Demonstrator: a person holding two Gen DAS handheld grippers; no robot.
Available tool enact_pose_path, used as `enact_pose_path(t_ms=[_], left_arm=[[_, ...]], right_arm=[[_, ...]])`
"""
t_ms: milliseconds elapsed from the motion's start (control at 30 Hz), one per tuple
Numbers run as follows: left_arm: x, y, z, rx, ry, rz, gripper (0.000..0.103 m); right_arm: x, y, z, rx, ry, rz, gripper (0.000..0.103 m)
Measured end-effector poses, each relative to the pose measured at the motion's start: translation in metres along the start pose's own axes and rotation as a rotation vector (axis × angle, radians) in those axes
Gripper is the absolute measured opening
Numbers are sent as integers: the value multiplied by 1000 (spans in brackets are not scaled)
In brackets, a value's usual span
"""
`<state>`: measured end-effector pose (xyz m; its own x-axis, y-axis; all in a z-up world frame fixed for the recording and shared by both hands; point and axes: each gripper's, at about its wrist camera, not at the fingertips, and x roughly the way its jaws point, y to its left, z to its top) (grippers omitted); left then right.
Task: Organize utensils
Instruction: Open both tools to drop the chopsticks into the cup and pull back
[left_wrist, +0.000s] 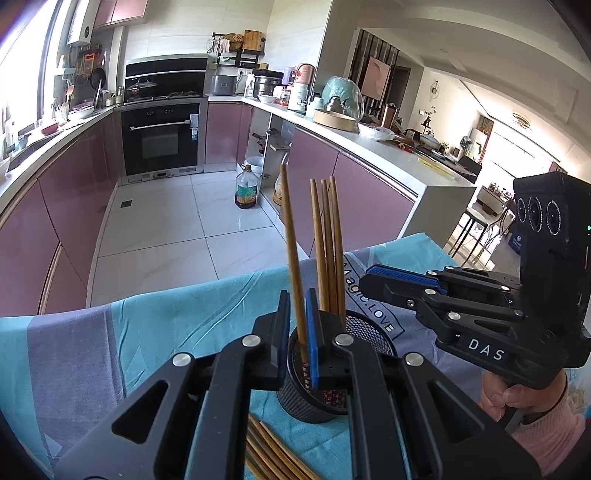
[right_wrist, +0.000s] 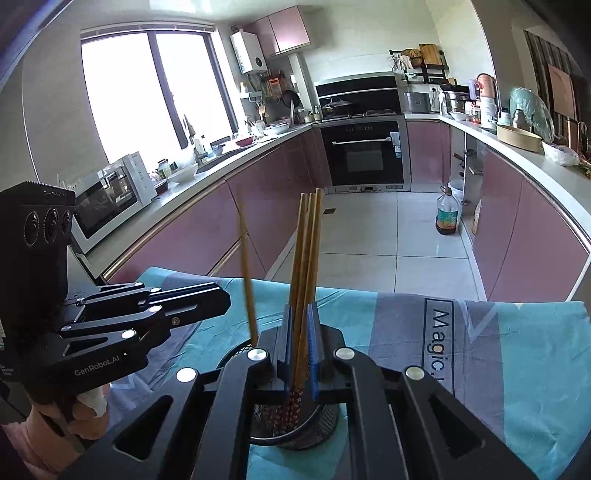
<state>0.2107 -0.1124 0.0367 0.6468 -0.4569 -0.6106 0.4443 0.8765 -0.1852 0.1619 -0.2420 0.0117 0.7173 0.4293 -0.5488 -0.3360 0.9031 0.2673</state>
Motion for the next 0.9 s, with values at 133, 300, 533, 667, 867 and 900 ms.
enact_pose_path(t_ms=[133,300,533,667,867,900], left_arm=[[1,4,-5,-14,-3,4,8],[-13,6,-15,-22,-43,29,15],[-49,17,-38,-37,-105,71,32],[-67,24,-57,-46,-130,109,43],[-83,40,-98,-75,-110,145,55],[-82,43,-105,-80,-94,150,55]], right_arm=[[-3,3,-3,-2,-7,1,8],[-13,6,-6,-8,-30,17,18],[-39,28,-21,-70,-68,67,26],[-49,40,-32,-92,-71,112,30],[-43,52,-57,-112,-7,146,32],[-39,53,-64,-108,17,154,32]])
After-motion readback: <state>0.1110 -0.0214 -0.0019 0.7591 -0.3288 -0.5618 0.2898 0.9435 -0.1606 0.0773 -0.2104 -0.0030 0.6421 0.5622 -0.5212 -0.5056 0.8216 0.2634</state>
